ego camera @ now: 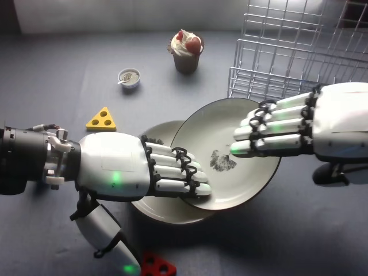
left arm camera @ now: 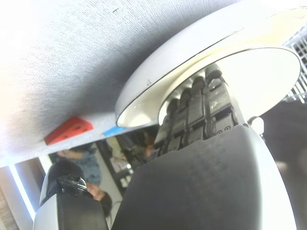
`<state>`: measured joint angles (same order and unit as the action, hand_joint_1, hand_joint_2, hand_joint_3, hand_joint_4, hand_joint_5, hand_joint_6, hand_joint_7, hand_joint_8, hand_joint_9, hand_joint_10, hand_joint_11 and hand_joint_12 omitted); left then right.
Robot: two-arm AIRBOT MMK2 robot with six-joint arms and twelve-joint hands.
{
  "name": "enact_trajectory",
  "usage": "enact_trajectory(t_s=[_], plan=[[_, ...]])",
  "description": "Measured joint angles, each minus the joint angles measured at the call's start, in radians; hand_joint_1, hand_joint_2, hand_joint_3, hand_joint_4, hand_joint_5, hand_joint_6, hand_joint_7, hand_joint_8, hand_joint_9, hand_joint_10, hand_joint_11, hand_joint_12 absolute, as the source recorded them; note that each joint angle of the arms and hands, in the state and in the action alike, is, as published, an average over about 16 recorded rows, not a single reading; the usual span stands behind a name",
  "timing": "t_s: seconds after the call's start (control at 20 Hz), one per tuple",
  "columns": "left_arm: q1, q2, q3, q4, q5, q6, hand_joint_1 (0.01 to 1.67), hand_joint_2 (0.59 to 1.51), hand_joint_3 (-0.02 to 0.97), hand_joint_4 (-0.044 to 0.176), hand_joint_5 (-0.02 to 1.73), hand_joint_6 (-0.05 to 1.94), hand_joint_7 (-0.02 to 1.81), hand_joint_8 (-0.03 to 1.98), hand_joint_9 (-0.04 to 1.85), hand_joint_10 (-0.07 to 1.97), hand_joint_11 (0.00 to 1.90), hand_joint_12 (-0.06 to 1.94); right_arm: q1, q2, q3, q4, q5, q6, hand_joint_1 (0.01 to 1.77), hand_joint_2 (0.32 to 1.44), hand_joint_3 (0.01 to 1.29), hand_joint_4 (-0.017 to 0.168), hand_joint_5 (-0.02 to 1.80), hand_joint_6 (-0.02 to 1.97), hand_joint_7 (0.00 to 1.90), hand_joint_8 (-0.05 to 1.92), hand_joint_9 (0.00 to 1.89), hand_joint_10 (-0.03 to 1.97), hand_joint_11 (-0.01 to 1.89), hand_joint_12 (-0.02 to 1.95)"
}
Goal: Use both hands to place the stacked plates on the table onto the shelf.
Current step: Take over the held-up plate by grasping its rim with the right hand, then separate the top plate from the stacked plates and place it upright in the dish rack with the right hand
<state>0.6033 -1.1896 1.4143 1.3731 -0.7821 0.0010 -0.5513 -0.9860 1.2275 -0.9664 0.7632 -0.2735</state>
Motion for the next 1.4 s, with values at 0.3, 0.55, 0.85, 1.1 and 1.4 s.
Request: enact_trajectory(t_s=[0.3, 0.55, 0.85, 1.1, 1.4], plan=[[0.000, -0.002, 0.002, -0.002, 0.000, -0.001, 0.14, 0.888, 0.005, -0.004, -0.01, -0.02, 0.00, -0.02, 0.02, -0.01, 0.04, 0.01, 0.028, -0.088, 0.060, 0.000, -0.036, -0.010, 1.33, 0.98, 0.02, 0.003, 0.18, 0.01, 0.14, 0.01, 0.19, 0.02, 0.28, 0.05], [0.000, -0.003, 0.004, -0.003, 0.000, -0.001, 0.15, 0.893, 0.004, -0.004, -0.01, -0.02, 0.00, -0.02, 0.02, -0.01, 0.03, 0.00, 0.049, -0.162, 0.120, -0.002, -0.066, 0.013, 1.32, 0.97, 0.02, 0.002, 0.27, 0.01, 0.23, 0.01, 0.25, 0.02, 0.31, 0.05], [0.000, -0.002, 0.008, -0.004, -0.002, -0.002, 0.13, 0.899, 0.004, -0.004, -0.01, -0.02, -0.01, -0.02, 0.03, -0.01, 0.03, 0.00, 0.057, -0.218, 0.165, 0.006, -0.082, 0.048, 1.34, 0.97, 0.02, 0.001, 0.50, 0.06, 0.48, 0.00, 0.47, 0.01, 0.45, 0.08], [-0.001, 0.005, 0.010, -0.012, -0.007, -0.002, 0.13, 0.901, 0.004, -0.001, -0.01, -0.03, 0.00, -0.01, 0.04, 0.00, 0.04, 0.00, 0.060, -0.229, 0.159, 0.018, -0.077, 0.079, 1.37, 0.94, 0.02, -0.001, 0.71, 0.28, 0.75, 0.00, 0.71, 0.07, 0.63, 0.22], [-0.024, 0.040, 0.002, -0.035, -0.011, -0.002, 0.13, 0.901, 0.004, 0.003, 0.00, -0.02, 0.01, 0.00, 0.04, 0.01, 0.04, 0.00, 0.081, -0.211, 0.112, 0.028, -0.074, 0.127, 1.40, 0.89, 0.01, -0.004, 0.91, 0.53, 1.05, -0.01, 0.95, 0.21, 0.84, 0.54]])
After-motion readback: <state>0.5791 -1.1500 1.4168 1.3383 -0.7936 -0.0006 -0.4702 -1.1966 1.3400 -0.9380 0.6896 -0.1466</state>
